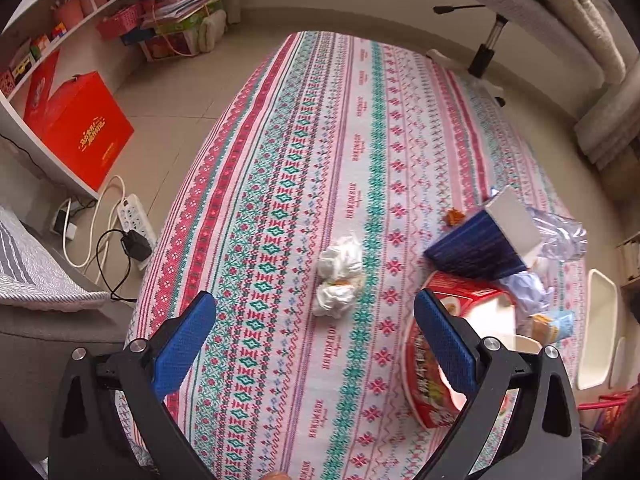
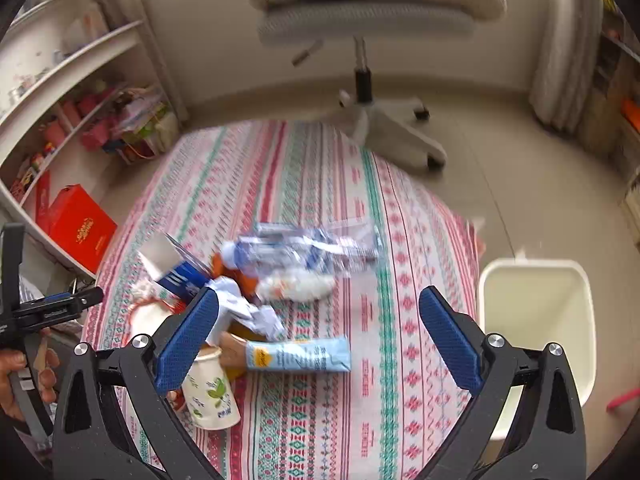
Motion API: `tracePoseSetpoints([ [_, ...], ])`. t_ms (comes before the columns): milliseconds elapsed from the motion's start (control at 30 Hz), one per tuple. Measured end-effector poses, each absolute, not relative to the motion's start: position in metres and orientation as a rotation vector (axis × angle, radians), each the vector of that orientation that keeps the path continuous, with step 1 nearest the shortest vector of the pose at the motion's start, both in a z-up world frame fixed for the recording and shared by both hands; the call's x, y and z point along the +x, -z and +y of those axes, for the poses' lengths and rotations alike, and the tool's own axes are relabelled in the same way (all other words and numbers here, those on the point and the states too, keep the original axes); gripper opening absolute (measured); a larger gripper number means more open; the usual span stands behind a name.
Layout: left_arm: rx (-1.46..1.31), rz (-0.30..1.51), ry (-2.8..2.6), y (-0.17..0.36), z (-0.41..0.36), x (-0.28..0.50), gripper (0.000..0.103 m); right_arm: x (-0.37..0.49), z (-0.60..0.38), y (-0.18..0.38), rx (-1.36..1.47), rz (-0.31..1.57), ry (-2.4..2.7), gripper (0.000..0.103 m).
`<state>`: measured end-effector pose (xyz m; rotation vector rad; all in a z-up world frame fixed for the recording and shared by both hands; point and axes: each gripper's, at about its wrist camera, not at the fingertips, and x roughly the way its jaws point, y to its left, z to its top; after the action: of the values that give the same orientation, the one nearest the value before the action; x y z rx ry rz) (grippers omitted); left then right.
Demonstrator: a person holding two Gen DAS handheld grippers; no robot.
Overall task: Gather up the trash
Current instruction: 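Grasp the white tissue ball with the left gripper while the right gripper reaches for the red snack bag, then grasp the red snack bag with the right gripper and lift it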
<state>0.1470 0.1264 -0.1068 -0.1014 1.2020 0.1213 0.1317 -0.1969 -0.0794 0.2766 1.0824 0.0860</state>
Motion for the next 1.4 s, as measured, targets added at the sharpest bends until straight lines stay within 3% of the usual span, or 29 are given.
tracePoseSetpoints([
  [100, -0.101, 1.246, -0.122, 0.128, 0.128, 0.159, 0.095, 0.137, -0.198, 0.085, 0.361, 1.109, -0.138, 0.095],
  [233, -0.116, 1.304, -0.101, 0.148, 0.122, 0.177, 0.08, 0.134, -0.19, 0.076, 0.317, 1.083, -0.151, 0.096],
  [400, -0.179, 1.343, -0.051, 0.164, 0.113, 0.189, 0.073, 0.132, -0.177, 0.077, 0.288, 1.091, -0.205, 0.096],
  [667, -0.301, 1.304, -0.044, 0.152, 0.132, 0.188, 0.071, 0.126, -0.159, 0.073, 0.236, 1.068, -0.228, 0.096],
  [867, -0.262, 1.364, -0.103, 0.173, 0.136, 0.19, 0.07, 0.123, -0.154, 0.081, 0.222, 1.09, -0.227, 0.096],
  [1100, -0.194, 1.408, -0.098, 0.188, 0.122, 0.193, 0.033, 0.118, -0.149, 0.092, 0.194, 1.131, -0.239, 0.096],
  [1233, -0.217, 1.382, -0.087, 0.176, 0.127, 0.186, 0.031, 0.115, -0.137, 0.09, 0.18, 1.124, -0.276, 0.096],
  [1400, -0.247, 1.256, -0.061, 0.125, 0.14, 0.169, 0.031, 0.107, -0.1, 0.089, 0.072, 1.102, -0.347, 0.096],
])
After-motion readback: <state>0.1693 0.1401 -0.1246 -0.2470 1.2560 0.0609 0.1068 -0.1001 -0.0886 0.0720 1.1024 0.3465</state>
